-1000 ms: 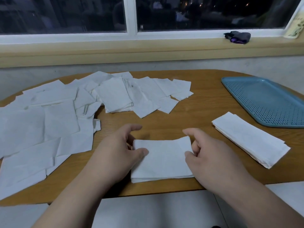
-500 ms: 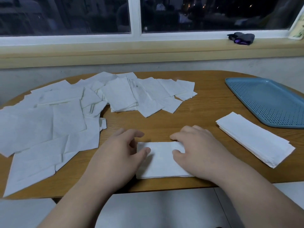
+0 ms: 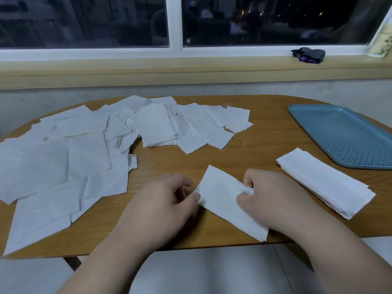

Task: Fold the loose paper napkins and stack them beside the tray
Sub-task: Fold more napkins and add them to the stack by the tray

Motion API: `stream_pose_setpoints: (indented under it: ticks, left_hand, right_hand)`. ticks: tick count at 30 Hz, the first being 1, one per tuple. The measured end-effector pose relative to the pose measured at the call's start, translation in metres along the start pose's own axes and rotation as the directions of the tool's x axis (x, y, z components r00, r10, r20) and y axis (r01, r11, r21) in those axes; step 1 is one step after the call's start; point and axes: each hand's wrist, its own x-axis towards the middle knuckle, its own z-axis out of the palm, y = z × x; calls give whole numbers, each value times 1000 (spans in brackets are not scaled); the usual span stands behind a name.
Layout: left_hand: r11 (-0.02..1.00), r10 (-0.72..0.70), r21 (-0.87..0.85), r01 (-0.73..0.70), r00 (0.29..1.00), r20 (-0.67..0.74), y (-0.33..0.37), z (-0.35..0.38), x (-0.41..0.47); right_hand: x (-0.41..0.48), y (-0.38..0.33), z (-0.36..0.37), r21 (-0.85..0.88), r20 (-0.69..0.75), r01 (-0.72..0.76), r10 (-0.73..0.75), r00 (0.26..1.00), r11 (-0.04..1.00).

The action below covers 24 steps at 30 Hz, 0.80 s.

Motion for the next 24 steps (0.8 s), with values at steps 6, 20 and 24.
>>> stream_pose_setpoints:
  ticks: [6, 20, 24]
  left_hand:
    - [999, 30, 7, -31, 997, 73, 22, 22, 3]
    - [815, -67, -574, 78, 997, 41, 139, 101, 37]
    - [866, 4, -500, 8, 1000, 23, 161, 124, 46]
  right_hand:
    - [-5, 27, -14, 373, -35, -128, 152, 988, 919]
    - [-27, 118, -60, 825, -77, -127, 332, 940, 551]
    - [-22, 151, -62, 780, -81, -175, 374, 924, 600]
